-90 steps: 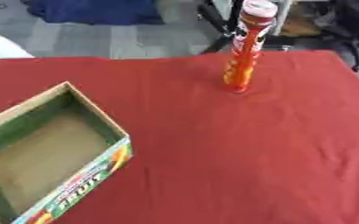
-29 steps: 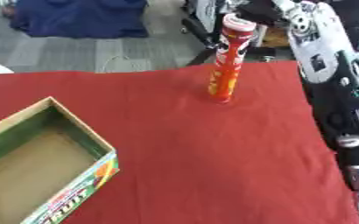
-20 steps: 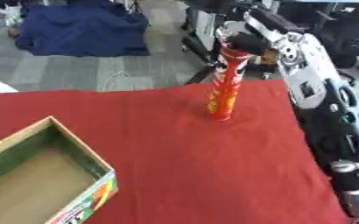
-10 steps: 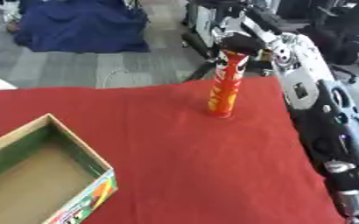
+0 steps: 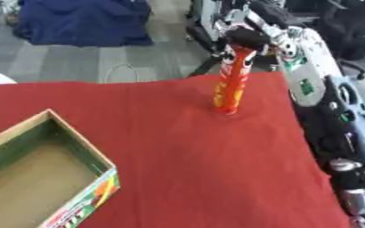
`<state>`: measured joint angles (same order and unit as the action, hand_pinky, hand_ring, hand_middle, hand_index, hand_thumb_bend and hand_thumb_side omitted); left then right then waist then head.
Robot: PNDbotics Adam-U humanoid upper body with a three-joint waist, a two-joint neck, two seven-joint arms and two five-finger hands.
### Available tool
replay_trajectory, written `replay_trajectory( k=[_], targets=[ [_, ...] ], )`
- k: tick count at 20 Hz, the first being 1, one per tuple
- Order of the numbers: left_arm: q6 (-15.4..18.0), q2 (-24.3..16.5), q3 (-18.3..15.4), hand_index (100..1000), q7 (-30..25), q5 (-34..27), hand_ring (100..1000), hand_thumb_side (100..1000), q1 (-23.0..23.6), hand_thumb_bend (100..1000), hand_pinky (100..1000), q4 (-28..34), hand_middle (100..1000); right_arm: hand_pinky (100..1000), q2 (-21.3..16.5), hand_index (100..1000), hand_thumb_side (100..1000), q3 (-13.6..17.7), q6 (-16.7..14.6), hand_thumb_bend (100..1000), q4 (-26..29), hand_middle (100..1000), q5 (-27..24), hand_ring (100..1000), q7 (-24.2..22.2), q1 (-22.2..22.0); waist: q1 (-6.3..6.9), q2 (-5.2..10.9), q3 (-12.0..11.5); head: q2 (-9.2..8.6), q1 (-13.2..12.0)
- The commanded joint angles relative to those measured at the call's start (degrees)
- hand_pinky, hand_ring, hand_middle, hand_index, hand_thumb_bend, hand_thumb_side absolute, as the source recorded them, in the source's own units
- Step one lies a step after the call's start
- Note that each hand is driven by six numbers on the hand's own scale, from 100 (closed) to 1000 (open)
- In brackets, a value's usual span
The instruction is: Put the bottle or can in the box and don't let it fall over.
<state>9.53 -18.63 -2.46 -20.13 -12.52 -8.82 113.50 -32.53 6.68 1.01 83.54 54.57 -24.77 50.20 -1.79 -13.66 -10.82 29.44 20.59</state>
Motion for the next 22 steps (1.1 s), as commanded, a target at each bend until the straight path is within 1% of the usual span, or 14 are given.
replay_trajectory(
  k=[1, 5, 9, 15, 22],
  targets=[
    [0.1, -0.83, -0.01, 697, -0.3, 0.31, 860, 681, -0.78, 100, 371, 1.09, 654, 874, -2.38, 993, 1000, 0.69, -0.36, 100, -0.22, 927, 1.0, 973, 0.1, 1.59, 0.11, 0.46, -0.13, -0.1, -0.11],
    [0.23, -0.81, 0.01, 697, -0.36, 0.54, 860, 684, -0.83, 100, 370, 1.09, 654, 878, -2.96, 991, 1000, 0.96, -0.81, 100, -1.75, 928, 1.42, 976, 0.2, 1.97, 0.22, -0.07, -0.23, -0.28, -0.16],
    [0.38, -0.77, 0.03, 697, -0.4, 0.84, 861, 685, -0.81, 100, 370, 1.09, 654, 880, -3.29, 980, 1000, 1.16, -1.37, 100, -2.49, 924, 1.37, 975, 0.06, 2.08, 0.37, -0.5, -0.29, -0.08, -0.2],
    [0.5, -0.68, 0.05, 697, -0.37, 1.1, 862, 687, -0.76, 100, 369, 1.09, 654, 878, -4.1, 981, 1000, 1.6, -1.58, 100, -1.71, 917, 0.14, 965, -0.66, 2.26, 0.6, -0.86, -0.1, 0.06, -0.1],
    [0.5, -0.66, 0.06, 696, -0.37, 1.24, 862, 688, -0.64, 100, 368, 1.09, 654, 875, -4.84, 981, 1000, 1.98, -1.18, 100, -1.37, 922, 0.45, 973, -1.07, 1.9, 0.69, -0.95, 0.1, 0.17, 0.02]
  ],
)
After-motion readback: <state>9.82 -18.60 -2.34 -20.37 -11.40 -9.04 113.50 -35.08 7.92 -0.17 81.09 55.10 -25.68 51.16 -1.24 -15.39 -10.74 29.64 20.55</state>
